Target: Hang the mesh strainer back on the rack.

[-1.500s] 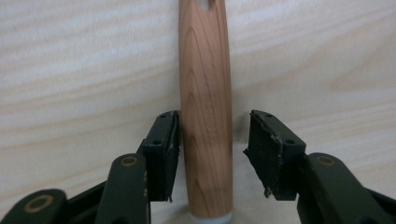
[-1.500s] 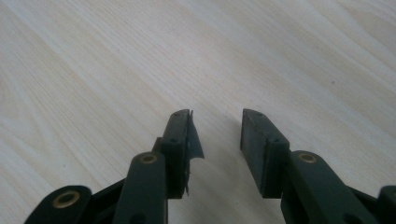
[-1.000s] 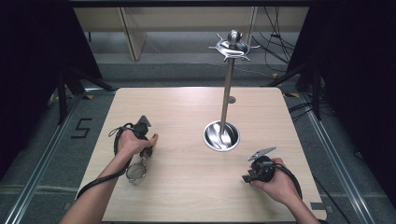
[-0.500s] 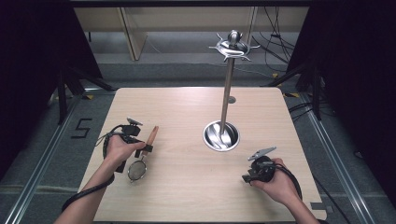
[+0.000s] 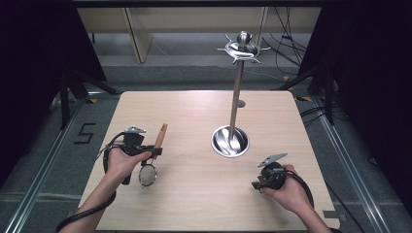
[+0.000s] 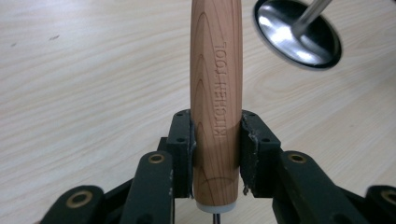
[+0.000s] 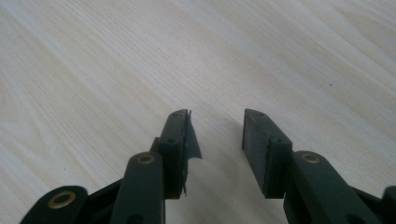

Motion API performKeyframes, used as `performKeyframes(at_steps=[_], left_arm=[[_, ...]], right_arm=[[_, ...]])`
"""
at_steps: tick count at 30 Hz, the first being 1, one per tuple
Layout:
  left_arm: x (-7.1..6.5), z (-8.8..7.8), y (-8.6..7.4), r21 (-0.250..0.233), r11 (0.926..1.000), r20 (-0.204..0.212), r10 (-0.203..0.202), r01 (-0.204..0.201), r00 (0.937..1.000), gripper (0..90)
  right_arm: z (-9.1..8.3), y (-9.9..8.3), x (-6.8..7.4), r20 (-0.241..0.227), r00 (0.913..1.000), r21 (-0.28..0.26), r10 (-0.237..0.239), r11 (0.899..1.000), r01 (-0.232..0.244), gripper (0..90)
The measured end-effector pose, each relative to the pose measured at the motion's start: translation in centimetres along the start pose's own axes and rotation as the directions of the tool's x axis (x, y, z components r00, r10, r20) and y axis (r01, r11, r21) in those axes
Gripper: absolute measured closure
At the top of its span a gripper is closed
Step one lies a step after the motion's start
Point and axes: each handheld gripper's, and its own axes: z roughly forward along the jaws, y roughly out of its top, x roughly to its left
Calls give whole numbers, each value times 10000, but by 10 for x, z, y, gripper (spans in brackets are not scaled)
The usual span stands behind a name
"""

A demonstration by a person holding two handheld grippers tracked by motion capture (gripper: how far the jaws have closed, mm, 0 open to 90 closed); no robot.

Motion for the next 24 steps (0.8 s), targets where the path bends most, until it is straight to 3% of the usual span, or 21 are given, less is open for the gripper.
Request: performKeyframes(at_steps=[1,2,3,4,8,9,13,16,18,21,22,24], left_arm=[[-7,-2,2,-264,9992,214,302,-296,9993,674],[-7,-2,2,-264,9992,214,302,-296,9993,674],[-15,-3,2,-721,9962,404,517,-487,9978,674],[-15,-3,2,-721,9962,404,517,-487,9978,674],[-30,-7,2,-1459,9865,707,851,-740,9939,674],[-33,-8,2,-1585,9851,819,809,-671,9934,674],[-38,-12,4,-1827,9805,886,894,-720,9920,674],[-49,-17,7,-2246,9701,681,1099,-921,9916,674],[-53,-18,8,-2360,9677,644,1066,-887,9922,674],[-63,-21,13,-2823,9538,700,1270,-1024,9894,674],[-63,-21,13,-2823,9538,700,1270,-1024,9894,674],[-68,-23,15,-3029,9466,715,1382,-1105,9878,674]], right_arm=[[-1,0,2,3,9998,62,220,9997,-220,611],[-1,0,0,54,10000,-96,7,10000,-7,610],[-1,0,0,53,10000,-135,7,9999,-6,610],[-1,0,0,53,10000,-135,7,9999,-6,610],[-3,0,1,96,9996,-129,264,9996,-263,607],[-2,0,0,155,9999,-261,25,9997,-21,607],[-3,0,1,77,9996,-210,278,9994,-276,605],[-3,0,1,67,9993,-259,358,9990,-356,602],[-4,1,0,82,9994,-309,349,9989,-346,602],[-5,0,0,124,9994,-395,331,9987,-326,601],[-5,0,0,124,9994,-395,331,9987,-326,601],[-6,0,-1,147,9992,-509,363,9981,-355,600]])
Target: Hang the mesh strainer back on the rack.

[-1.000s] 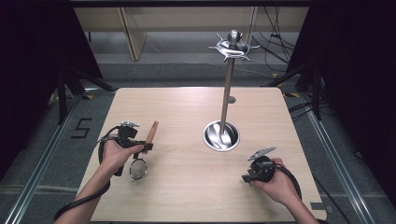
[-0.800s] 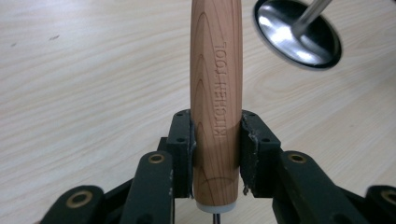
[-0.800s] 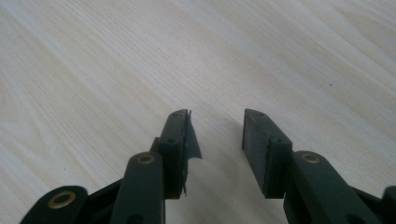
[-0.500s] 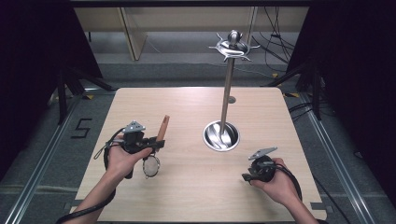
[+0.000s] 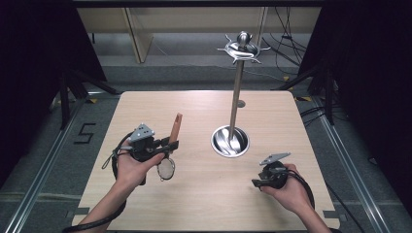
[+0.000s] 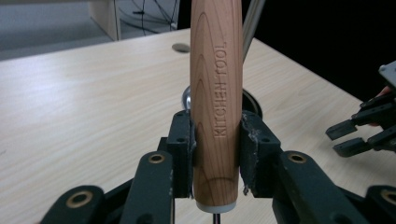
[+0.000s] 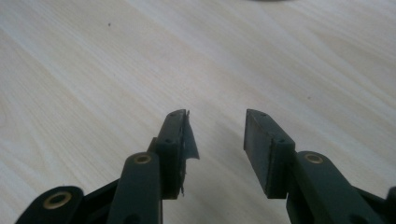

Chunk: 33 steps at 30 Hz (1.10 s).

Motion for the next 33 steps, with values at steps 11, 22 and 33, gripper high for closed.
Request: performKeyframes(at_steps=[11,22,33], left_arm=[[-22,3,14,-638,9962,145,610,-599,9980,674],[-34,5,22,-831,9939,166,741,-725,9971,674],[-47,5,34,-1308,9877,228,890,-853,9958,674]], right_arm=[[-4,0,-4,152,9998,-426,109,9990,-103,595],[-6,0,-3,93,9991,-710,423,9966,-415,592],[-7,0,-3,105,9983,-797,574,9952,-564,590]])
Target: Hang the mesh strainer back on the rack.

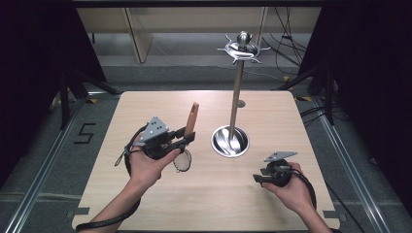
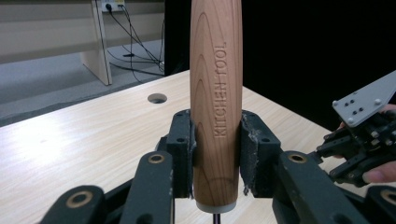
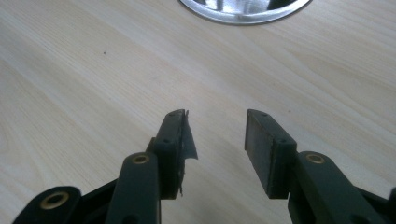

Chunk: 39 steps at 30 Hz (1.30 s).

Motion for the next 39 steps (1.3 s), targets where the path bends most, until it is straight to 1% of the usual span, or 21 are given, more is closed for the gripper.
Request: performKeyframes(at_steps=[1,2,4,5,6,11,12,13,14,15,16,24,25,27,33,34,35,36,37,38,39], left_arm=[[0,0,0,0,10000,0,0,0,10000,674],[-2,1,2,-75,10000,-23,1,-1,10000,674],[-4,1,4,-93,9999,-33,64,-64,10000,674],[-5,1,5,-147,9999,-29,40,-41,10000,674],[-8,2,7,-192,9997,12,117,-116,9999,674],[-14,5,10,-268,9994,5,241,-241,9997,674],[-15,5,10,-276,9993,-16,256,-256,9997,674],[-16,6,11,-291,9991,6,302,-302,9995,674],[-18,7,12,-326,9990,32,297,-296,9996,674],[-19,7,13,-343,9990,22,300,-299,9995,674],[-20,7,14,-379,9987,45,329,-327,9994,674],[-24,10,18,-517,9983,44,276,-273,9996,674],[-24,10,18,-509,9983,34,299,-297,9995,674],[-25,11,20,-560,9979,7,314,-313,9995,674],[-28,14,24,-524,9980,28,369,-367,9993,674],[-29,15,25,-543,9980,-9,327,-327,9995,674],[-29,15,25,-543,9980,-9,327,-327,9995,674],[-30,16,26,-601,9976,-16,356,-356,9994,674],[-30,16,26,-601,9976,-16,356,-356,9994,674],[-32,17,27,-657,9969,-3,437,-436,9990,674],[-32,17,27,-657,9969,-3,437,-436,9990,674]], right_arm=[[0,0,0,0,10000,0,0,10000,0,590],[2,-1,-1,88,9999,-216,-131,9997,132,590],[2,-1,-1,87,9999,-258,-108,9996,110,590],[1,0,0,-23,9999,-228,125,9997,-126,590],[-1,0,-1,23,10000,-83,59,9999,-59,590],[-2,0,-1,59,9999,-177,120,9998,-119,590],[-2,0,-2,104,9999,-321,-56,9995,59,590],[-2,0,-2,104,9999,-321,-56,9995,59,590],[-1,0,-1,28,9997,-537,231,9983,-229,590],[-2,0,-1,45,9999,-460,160,9988,-157,590],[-4,1,-2,74,9999,-245,114,9996,-112,589],[-4,1,-2,52,9999,-240,156,9996,-155,588],[-3,1,-2,63,9998,-343,179,9993,-177,588],[-4,1,-2,71,9998,-353,167,9992,-164,589],[-4,0,-2,47,9997,-342,221,9992,-219,587],[-3,0,-4,109,9999,-458,1,9989,4,587],[-3,0,-4,109,9999,-458,1,9989,4,587],[-4,1,-2,66,9998,-417,209,9989,-206,587],[-4,1,-2,60,9997,-408,217,9989,-214,587],[-3,0,-4,97,9999,-442,35,9990,-30,586],[-4,0,-3,79,9999,-394,108,9992,-105,587]])
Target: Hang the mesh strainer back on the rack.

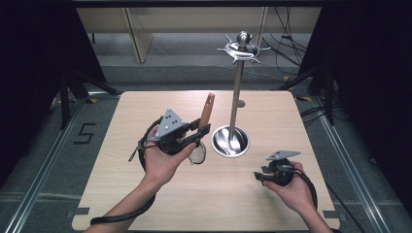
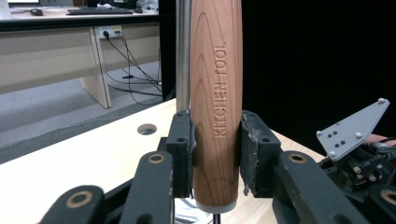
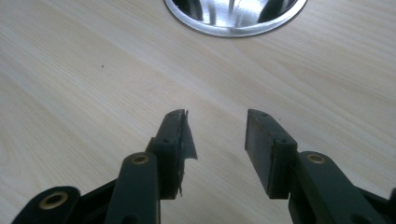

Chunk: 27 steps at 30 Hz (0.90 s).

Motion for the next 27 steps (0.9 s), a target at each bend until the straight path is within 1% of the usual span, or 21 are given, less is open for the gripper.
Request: performKeyframes(at_steps=[1,9,11,14,15,17,18,20,21,25,27], left_arm=[[-1,1,0,-38,10000,-15,10,-10,10000,674],[-4,5,6,-163,9998,-39,120,-120,9999,674],[-4,7,8,-169,9997,-55,175,-176,9998,673],[-5,8,10,-184,9995,-57,244,-245,9997,674],[-5,9,10,-208,9995,-69,225,-226,9997,674],[-6,10,11,-239,9994,-61,233,-235,9997,673],[-6,10,11,-227,9995,-67,237,-238,9997,674],[-6,12,12,-243,9994,-66,262,-264,9996,673],[-6,12,13,-240,9993,-65,292,-293,9996,674],[-6,14,15,-267,9992,-70,298,-300,9995,673],[-7,15,16,-297,9992,-68,283,-285,9996,674]], right_arm=[[0,0,1,-21,9999,56,118,9999,-118,586],[-1,0,1,-44,9999,-18,121,9999,-121,586],[0,0,-1,16,10000,-83,-91,9999,91,586],[0,0,-1,3,10000,-91,-87,9999,87,586],[-1,0,1,-53,9999,-31,110,9999,-110,586],[-1,0,1,-54,9999,-41,98,9999,-99,586],[1,0,1,-68,9999,-276,139,9995,-141,587],[0,0,0,-14,10000,-301,63,9995,-63,587],[1,0,-1,35,9999,-421,-105,9991,107,587],[1,0,-1,32,9999,-426,-121,9990,123,586],[0,0,1,-40,9998,-248,185,9995,-186,586]])
